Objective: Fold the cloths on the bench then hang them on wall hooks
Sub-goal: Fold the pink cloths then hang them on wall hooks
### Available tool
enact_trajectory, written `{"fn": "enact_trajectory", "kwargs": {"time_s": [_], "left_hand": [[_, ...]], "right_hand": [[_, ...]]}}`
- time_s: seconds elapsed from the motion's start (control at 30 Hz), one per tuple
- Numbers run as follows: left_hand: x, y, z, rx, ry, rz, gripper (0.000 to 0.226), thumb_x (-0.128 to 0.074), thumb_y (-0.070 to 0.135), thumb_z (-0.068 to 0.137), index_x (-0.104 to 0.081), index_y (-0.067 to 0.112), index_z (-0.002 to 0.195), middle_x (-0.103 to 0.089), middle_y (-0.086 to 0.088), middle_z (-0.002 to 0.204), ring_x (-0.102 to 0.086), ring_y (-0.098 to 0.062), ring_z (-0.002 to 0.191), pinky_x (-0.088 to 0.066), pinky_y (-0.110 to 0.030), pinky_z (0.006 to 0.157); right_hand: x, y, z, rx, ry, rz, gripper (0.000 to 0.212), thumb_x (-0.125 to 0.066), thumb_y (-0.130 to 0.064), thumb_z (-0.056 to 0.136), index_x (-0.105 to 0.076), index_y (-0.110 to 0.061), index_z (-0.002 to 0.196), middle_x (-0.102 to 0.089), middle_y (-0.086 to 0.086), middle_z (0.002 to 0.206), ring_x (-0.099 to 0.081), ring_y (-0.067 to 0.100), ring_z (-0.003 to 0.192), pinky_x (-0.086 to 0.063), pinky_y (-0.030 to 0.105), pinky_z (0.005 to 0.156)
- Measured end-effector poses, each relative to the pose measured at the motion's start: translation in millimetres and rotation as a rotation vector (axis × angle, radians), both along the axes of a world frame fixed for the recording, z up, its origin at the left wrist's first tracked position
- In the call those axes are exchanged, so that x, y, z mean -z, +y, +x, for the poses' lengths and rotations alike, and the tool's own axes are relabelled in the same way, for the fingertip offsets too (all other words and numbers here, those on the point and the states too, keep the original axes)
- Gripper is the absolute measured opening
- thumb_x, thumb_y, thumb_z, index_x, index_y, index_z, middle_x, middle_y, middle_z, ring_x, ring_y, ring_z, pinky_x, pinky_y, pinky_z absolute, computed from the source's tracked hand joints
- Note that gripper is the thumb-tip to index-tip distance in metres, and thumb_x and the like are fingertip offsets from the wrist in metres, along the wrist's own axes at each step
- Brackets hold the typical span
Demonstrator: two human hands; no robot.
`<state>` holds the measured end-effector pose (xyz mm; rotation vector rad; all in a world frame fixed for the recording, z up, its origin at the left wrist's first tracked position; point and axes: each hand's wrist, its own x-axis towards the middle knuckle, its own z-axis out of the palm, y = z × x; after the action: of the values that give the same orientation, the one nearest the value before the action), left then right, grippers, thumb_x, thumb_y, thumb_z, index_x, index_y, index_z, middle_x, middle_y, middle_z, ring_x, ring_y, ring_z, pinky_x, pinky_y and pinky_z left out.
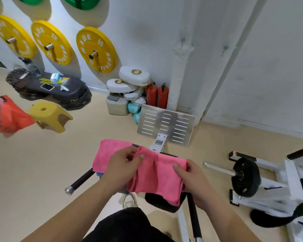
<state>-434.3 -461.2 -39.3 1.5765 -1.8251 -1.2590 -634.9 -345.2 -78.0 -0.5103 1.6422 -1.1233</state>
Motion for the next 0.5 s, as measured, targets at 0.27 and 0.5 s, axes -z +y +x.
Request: {"fn": "enact_trajectory", "kwargs": {"time_s": [0.27, 0.5], "left_hand": [[-9.8, 4.6, -2.6, 0.134, 0.096, -0.127, 0.012, -0.063, 0.038, 0.096, -0.074, 0.043, 0.098, -0.071, 0.017, 0.086, -0.066, -0.002, 0.085, -0.055, -0.028, 0.077], [-11.1, -40.6, 43.9, 0.404, 0.143, 0.003, 0.023, -0.062, 0.034, 0.096, -0.071, 0.04, 0.117, -0.064, 0.02, 0.105, -0.064, 0.001, 0.096, -0.053, -0.02, 0.084]], "right_hand": [[-36.6, -53.3, 78.3, 0.026, -0.21, -0.058, 0.028, -0.052, -0.033, 0.107, -0.076, -0.02, 0.109, -0.079, 0.012, 0.108, -0.076, 0.028, 0.102, -0.059, 0.058, 0.093], [-43.7, -107.2, 108.7, 0.144, -0.278, -0.024, 0.03, -0.063, -0.036, 0.1, -0.072, -0.008, 0.106, -0.076, 0.016, 0.097, -0.076, 0.03, 0.092, -0.062, 0.047, 0.083]]}}
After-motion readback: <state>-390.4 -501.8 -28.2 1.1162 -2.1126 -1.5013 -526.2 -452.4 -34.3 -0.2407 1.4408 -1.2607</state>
